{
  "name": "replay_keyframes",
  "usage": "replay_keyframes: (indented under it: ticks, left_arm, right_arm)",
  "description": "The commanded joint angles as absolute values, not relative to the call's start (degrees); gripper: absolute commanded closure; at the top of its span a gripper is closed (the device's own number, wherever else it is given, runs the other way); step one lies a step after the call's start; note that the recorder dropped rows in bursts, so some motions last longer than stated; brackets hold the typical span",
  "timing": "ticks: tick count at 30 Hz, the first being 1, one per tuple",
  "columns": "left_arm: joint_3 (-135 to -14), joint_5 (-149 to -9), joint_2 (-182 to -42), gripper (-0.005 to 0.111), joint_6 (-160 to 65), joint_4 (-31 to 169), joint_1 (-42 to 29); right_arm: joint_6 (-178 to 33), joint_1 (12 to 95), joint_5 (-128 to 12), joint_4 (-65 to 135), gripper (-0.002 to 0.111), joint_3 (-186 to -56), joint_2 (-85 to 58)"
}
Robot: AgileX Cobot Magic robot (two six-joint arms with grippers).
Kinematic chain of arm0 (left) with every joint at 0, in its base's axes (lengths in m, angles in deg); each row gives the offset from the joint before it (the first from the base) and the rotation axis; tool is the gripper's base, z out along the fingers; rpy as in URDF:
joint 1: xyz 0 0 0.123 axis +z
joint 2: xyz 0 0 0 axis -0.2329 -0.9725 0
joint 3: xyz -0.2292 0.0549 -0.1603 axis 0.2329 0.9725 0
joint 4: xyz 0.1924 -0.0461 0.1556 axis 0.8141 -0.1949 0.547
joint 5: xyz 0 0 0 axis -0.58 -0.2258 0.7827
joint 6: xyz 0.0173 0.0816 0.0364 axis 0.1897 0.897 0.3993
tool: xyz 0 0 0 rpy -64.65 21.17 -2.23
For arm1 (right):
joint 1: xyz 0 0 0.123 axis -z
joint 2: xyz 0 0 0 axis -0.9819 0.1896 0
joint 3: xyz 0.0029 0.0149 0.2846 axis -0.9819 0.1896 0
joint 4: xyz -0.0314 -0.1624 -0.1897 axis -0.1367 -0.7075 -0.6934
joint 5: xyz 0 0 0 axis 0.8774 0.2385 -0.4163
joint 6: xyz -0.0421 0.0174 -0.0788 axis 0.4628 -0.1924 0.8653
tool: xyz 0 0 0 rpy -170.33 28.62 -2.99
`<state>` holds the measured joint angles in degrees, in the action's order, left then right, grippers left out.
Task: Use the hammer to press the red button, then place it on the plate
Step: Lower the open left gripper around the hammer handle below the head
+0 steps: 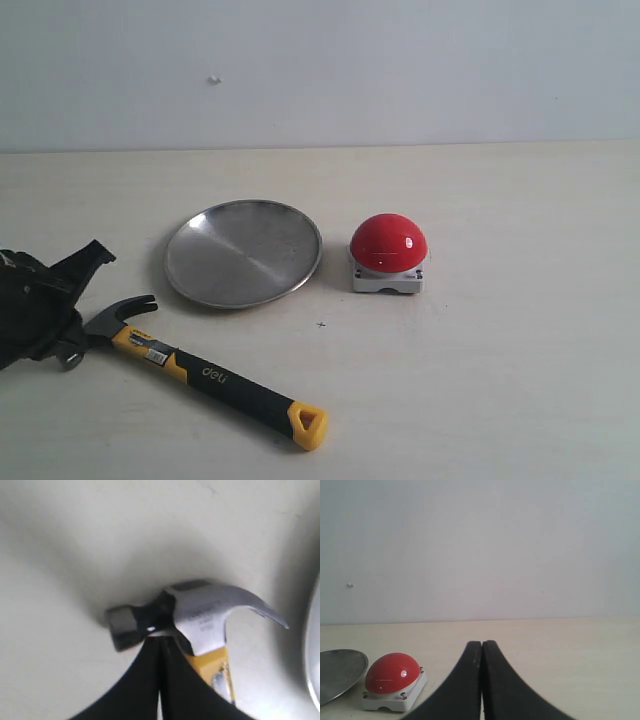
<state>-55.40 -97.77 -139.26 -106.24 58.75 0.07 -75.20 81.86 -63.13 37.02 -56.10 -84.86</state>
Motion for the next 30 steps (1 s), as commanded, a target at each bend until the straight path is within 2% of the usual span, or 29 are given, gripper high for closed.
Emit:
replay_keyframes:
  ticks: [1,4,9,20,30]
  left_arm:
    - [-57.9,-103.2,-138.7,0.107,-118.3,73.4,0.9]
    - [-59.4,-107.8,-138.7,0.107,-128.0,78.7,0.0]
    - [-63.2,-116.0,-138.7,0.107,-147.9,90.3,-5.4]
    - [-69.9,-123.3,-139.4,0.107,-172.3,85.2,-14.4]
    - [-74.8,-122.4,-149.8,0.107,-175.2,81.7,-18.2]
  right_arm:
    - [-74.9,82.2,-62.7,36.9,0.108,-55.8,-85.3]
    - [-74.9,82.2,-62.7,36.9,0.108,-55.8,-85.3]
    - [-74.9,82.2,-62.7,36.9,0.108,-55.8,-85.3]
    - [-74.9,82.2,-62.7,36.9,0.108,-55.8,-85.3]
    - [-74.9,82.2,-62.7,36.9,0.108,-55.8,-85.3]
